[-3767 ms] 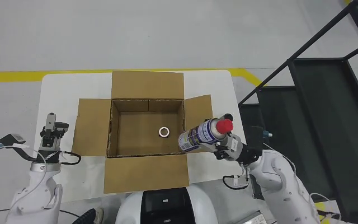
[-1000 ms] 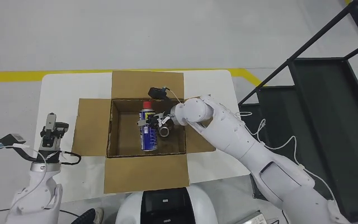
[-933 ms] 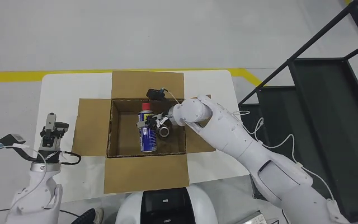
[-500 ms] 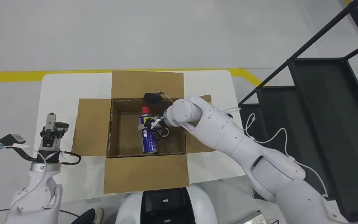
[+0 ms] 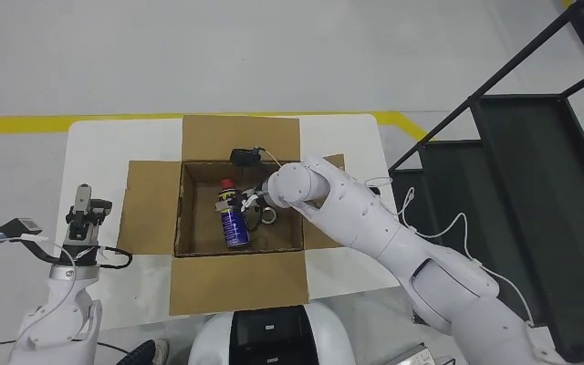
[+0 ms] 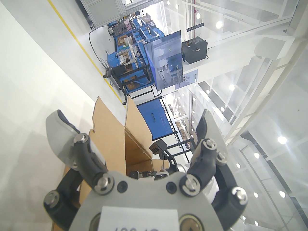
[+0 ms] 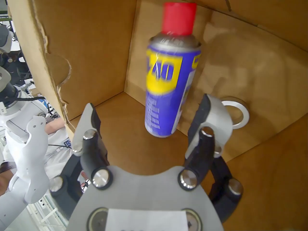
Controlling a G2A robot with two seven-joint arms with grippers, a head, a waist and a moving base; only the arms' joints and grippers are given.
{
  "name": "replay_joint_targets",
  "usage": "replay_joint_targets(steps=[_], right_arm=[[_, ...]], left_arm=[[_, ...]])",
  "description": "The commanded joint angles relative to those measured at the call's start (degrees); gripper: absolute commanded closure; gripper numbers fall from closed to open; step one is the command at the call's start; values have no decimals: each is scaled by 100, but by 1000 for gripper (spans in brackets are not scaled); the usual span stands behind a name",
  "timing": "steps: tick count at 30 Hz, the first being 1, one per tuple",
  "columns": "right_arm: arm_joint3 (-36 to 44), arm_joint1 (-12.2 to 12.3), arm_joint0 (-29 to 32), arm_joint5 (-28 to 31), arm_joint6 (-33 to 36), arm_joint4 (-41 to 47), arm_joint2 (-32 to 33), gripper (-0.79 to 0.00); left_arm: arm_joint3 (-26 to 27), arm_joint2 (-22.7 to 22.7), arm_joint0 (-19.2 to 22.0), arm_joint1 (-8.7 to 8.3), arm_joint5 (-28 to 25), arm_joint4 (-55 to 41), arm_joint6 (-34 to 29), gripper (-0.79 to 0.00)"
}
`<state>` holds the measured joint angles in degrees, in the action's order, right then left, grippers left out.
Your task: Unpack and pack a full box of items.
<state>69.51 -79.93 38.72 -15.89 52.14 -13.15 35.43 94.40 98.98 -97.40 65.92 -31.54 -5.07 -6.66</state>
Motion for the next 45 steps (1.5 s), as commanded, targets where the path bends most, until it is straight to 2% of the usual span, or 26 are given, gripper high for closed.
replay_joint_targets(steps=[1, 4, 8, 14, 19, 22, 26, 32, 45], right_arm=[[273, 70, 115, -69, 52, -120, 106, -785], [764, 211, 371, -123, 97, -306, 361, -785], [1672, 458, 927, 92, 25, -496, 935, -785], [3207, 905, 2313, 1252, -342, -813, 2328, -785], [4027, 1155, 3596, 1789, -991, -1232, 3466, -785], [4291, 1236, 4220, 1537, -1459, -1766, 3960, -785], [4607, 1282, 4817, 1150, -1957, -2336, 4298, -785], [4805, 1310, 5305, 747, -2534, -3088, 4549, -785], [4821, 1310, 5322, 753, -2547, -3125, 4538, -785]], left_arm=[[0, 0, 0, 0, 0, 0, 0, -785], [0, 0, 0, 0, 0, 0, 0, -785], [0, 0, 0, 0, 0, 0, 0, -785], [0, 0, 0, 0, 0, 0, 0, -785], [0, 0, 0, 0, 0, 0, 0, -785], [0, 0, 0, 0, 0, 0, 0, -785], [0, 0, 0, 0, 0, 0, 0, -785], [0, 0, 0, 0, 0, 0, 0, -785], [0, 0, 0, 0, 0, 0, 0, -785]])
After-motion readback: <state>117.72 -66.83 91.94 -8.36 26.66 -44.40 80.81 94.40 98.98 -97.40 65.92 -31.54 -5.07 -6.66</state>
